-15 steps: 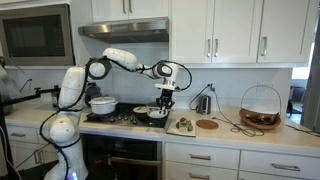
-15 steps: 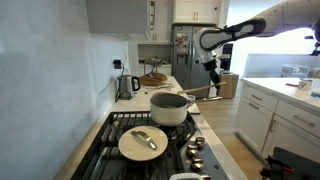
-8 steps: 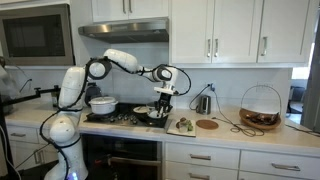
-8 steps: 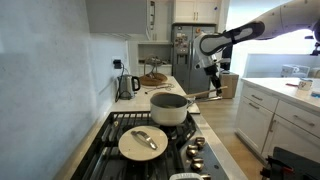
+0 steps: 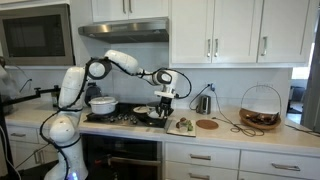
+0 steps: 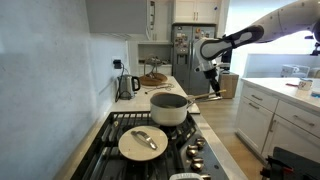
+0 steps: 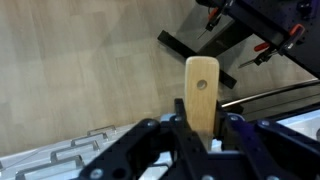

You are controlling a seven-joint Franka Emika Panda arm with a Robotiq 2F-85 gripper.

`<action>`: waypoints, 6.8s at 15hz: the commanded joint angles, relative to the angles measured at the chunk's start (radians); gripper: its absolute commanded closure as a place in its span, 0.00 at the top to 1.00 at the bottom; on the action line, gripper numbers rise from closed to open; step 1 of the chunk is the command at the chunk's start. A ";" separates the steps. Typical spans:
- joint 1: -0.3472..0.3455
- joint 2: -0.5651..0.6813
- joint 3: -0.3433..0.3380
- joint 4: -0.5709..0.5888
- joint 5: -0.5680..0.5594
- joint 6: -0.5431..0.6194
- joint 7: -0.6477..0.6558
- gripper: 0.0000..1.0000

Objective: Pick up the wooden spatula from the chopping board and use it to stir the contents in the pot, place the spatula back on the chopping board

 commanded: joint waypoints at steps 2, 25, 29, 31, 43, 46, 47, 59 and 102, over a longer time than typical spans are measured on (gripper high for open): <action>0.019 -0.020 -0.005 -0.071 -0.040 0.132 0.052 0.07; 0.055 0.017 0.000 -0.160 -0.103 0.257 0.140 0.07; 0.051 0.039 0.000 -0.156 -0.099 0.286 0.155 0.07; 0.040 0.048 0.002 -0.157 -0.072 0.309 0.138 0.07; -0.017 0.047 -0.002 -0.174 0.023 0.368 0.060 0.07; -0.022 0.046 -0.001 -0.185 0.029 0.376 0.045 0.07; -0.021 0.047 0.000 -0.187 0.030 0.377 0.045 0.07; -0.014 0.052 0.006 -0.198 0.032 0.381 0.051 0.07; -0.001 -0.200 -0.043 -0.031 0.154 0.300 0.136 1.00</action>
